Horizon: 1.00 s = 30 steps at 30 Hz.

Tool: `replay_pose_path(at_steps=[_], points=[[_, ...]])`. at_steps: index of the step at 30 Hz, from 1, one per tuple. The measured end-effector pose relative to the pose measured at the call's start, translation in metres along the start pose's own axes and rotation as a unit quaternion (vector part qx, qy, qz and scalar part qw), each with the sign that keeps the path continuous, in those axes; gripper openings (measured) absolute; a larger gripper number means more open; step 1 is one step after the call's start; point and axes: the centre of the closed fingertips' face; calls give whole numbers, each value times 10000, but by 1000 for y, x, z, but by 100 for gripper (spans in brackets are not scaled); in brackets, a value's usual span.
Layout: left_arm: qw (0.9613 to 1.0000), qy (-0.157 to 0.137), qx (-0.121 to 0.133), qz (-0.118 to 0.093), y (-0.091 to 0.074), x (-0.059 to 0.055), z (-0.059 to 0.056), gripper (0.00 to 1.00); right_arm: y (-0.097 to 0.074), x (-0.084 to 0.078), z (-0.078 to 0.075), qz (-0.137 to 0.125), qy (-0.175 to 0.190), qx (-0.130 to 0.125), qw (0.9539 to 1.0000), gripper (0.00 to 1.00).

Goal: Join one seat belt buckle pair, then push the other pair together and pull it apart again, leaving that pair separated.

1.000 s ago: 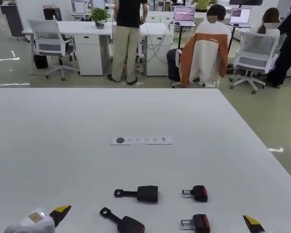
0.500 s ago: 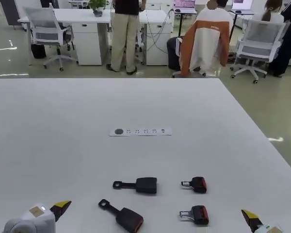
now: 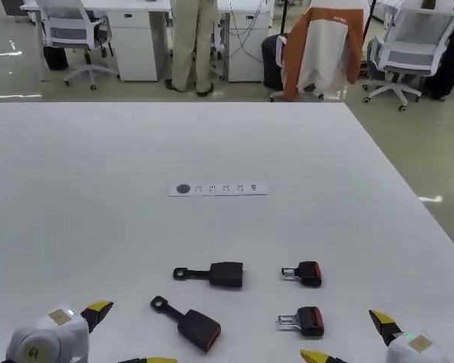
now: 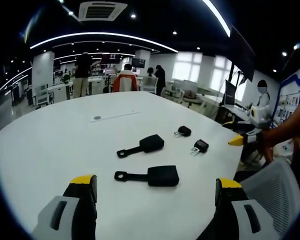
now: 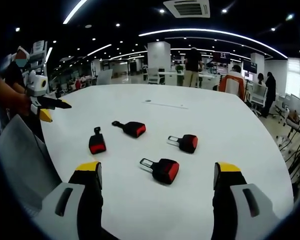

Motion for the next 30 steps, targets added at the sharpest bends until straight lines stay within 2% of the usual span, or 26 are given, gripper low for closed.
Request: replay_pose_path(at_steps=[1, 5, 7, 12, 16, 21, 23, 30], points=[[10000, 2, -16, 8, 1, -3, 2, 100, 2, -1, 0, 25, -2, 1, 10000, 92], [10000, -10, -61, 43, 9, -1, 1, 100, 6, -2, 0, 85, 10, 23, 10000, 92], [9999, -26, -91, 56, 11, -4, 2, 100, 10, -2, -1, 107, 34, 45, 9999, 91], [9998, -28, -165, 100, 19, 0, -2, 100, 19, -3, -3, 164, 23, 55, 9998, 91], [9997, -27, -220, 138, 24, -2, 0, 100, 26, -6, -8, 233, 23, 70, 9997, 91], [9994, -32, -296, 164, 33, -2, 3, 100, 34, -6, -7, 311, 19, 112, 9995, 91], [9993, -24, -323, 171, 36, -6, 7, 100, 38, -7, -8, 337, 17, 133, 9993, 90], [9984, 26, -503, 241, 50, -6, 5, 99, 48, -12, -4, 529, -90, 287, 9981, 89]])
Point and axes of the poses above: the centre of the closed fingertips' face, and the gripper's own axes: y roughly forward along the fingers, z roughly to its left, x roughly out of its top, and after that the axes turned 14 degrees about y, right-handed
